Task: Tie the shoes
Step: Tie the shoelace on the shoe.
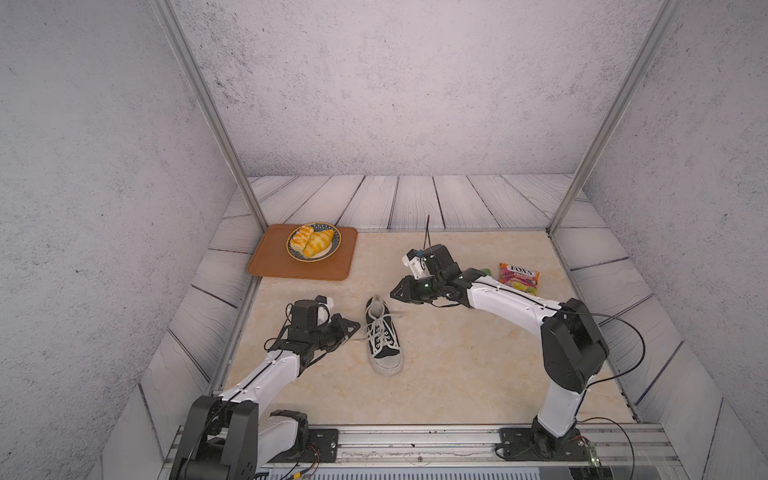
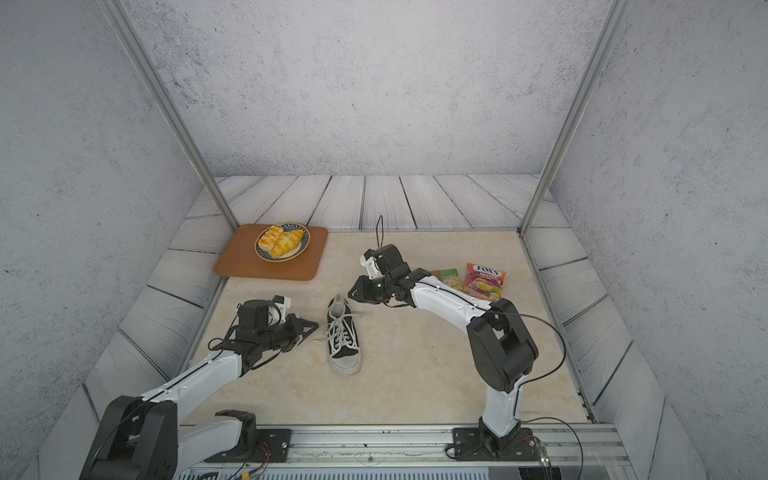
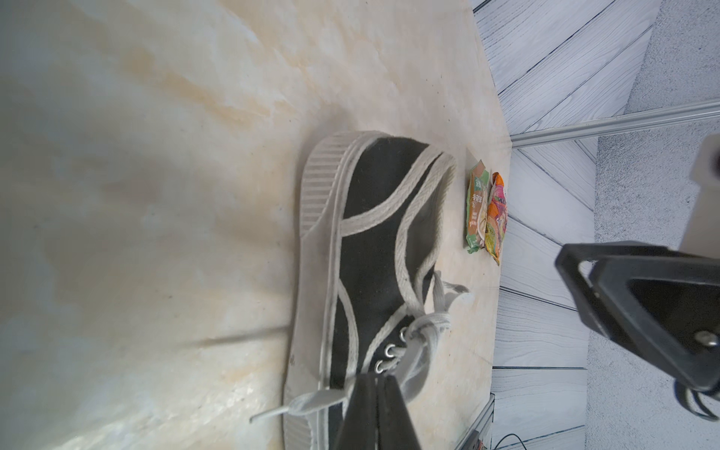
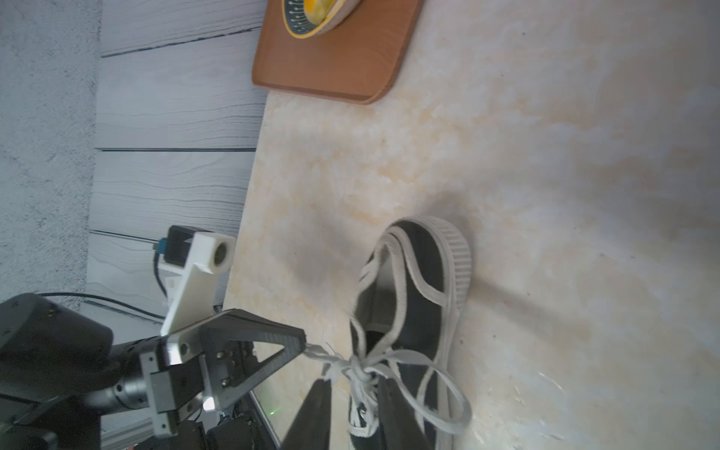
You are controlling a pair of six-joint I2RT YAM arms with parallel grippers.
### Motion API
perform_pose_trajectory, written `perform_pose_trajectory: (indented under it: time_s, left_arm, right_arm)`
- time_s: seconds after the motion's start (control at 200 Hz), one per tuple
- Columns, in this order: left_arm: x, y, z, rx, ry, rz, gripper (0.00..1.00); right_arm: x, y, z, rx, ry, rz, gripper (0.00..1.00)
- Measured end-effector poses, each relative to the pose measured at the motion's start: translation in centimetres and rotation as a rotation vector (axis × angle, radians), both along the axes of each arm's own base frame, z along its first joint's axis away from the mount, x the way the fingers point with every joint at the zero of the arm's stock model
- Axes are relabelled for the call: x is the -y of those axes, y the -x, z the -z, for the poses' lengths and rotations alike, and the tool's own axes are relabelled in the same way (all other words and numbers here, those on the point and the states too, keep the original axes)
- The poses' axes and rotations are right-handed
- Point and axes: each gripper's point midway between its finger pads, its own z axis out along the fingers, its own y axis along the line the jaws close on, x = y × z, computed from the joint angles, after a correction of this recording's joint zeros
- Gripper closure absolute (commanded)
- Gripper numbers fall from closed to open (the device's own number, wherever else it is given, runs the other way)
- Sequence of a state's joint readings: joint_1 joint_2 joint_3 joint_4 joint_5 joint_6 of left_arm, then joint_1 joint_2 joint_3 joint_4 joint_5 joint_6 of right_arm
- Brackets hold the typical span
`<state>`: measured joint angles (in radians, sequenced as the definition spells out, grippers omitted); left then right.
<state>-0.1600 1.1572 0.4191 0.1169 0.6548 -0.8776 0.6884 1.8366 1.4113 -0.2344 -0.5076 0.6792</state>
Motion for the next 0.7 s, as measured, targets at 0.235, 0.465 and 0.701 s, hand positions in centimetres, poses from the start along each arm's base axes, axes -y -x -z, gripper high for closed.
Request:
perform_pose_trajectory:
  time_s: [0.235, 0.465, 0.701]
  left_arm:
    - [0.1, 0.0, 0.0, 0.001, 0.001, 0.005, 1.00]
    - [0.1, 0.1, 0.0, 0.002, 0.002, 0.006, 1.00]
    - [0.1, 0.1, 0.0, 0.000, 0.002, 0.007, 1.00]
  right_arm:
    - [-1.9, 1.2, 3.1, -0.105, 0.039, -0.035, 0.76]
    - [-2.0, 2.4, 4.5, -0.177, 0.047, -0.029, 0.76]
    - [-1.6, 3.3, 6.1, -0.229, 0.063, -0.013, 0.76]
